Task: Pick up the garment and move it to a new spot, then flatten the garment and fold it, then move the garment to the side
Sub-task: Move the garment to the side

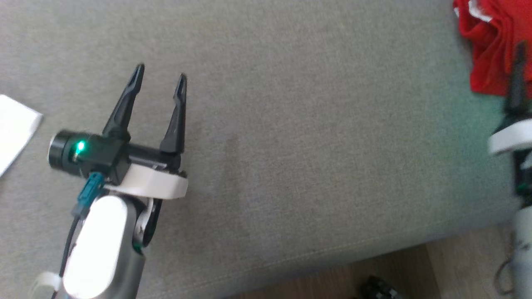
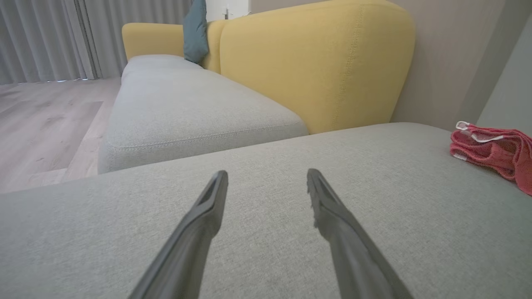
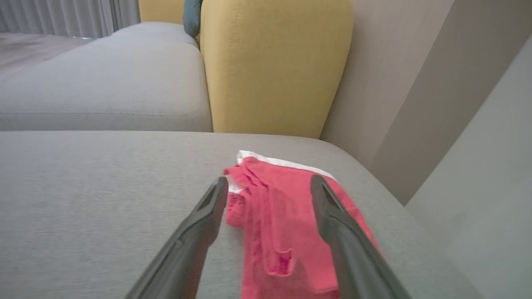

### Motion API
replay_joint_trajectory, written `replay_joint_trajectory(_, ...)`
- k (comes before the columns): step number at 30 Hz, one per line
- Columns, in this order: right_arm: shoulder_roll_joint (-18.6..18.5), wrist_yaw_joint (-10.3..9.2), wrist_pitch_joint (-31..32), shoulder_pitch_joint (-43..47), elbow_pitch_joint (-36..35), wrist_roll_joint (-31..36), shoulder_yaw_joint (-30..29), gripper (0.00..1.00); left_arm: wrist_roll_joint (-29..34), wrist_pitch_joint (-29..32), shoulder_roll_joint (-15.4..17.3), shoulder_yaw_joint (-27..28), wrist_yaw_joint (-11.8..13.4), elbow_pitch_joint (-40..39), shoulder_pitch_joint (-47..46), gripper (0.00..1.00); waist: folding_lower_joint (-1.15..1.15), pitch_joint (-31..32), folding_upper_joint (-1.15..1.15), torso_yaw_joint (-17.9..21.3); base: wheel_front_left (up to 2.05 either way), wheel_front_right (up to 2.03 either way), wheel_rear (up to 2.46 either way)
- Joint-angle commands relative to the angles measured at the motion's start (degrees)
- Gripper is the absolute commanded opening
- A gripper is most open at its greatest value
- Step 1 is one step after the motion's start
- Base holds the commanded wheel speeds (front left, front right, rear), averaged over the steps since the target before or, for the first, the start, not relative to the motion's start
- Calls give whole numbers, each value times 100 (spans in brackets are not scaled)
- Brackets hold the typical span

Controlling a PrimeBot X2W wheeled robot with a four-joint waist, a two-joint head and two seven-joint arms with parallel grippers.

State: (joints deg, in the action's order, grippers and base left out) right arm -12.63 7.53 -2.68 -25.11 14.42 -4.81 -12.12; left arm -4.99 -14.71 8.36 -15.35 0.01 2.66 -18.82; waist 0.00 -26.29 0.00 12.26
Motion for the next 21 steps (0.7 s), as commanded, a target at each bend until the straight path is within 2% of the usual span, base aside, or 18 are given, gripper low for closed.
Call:
replay_joint_trajectory(1,117,-4,-106,250,-415,-10,205,100,-64,-28,11,256,72,-132,48,100,0,292,0,-135,0,0,0)
replay_joint_trajectory(8,706,-4,-116,903,-909,-134,724,100,-313,-29,-112,555,323,-68,468,100,0,858,0,-553,0,0,0)
replay_joint_trajectory(15,874,-4,9,1359,-1180,-228,1036,100,-448,-29,-125,778,488,-65,954,100,0,1330,0,-925,0,0,0)
replay_joint_trajectory(21,913,-4,122,1736,-1324,-243,1234,100,-500,5,-87,799,539,-24,1271,100,0,1716,0,-1043,0,0,0)
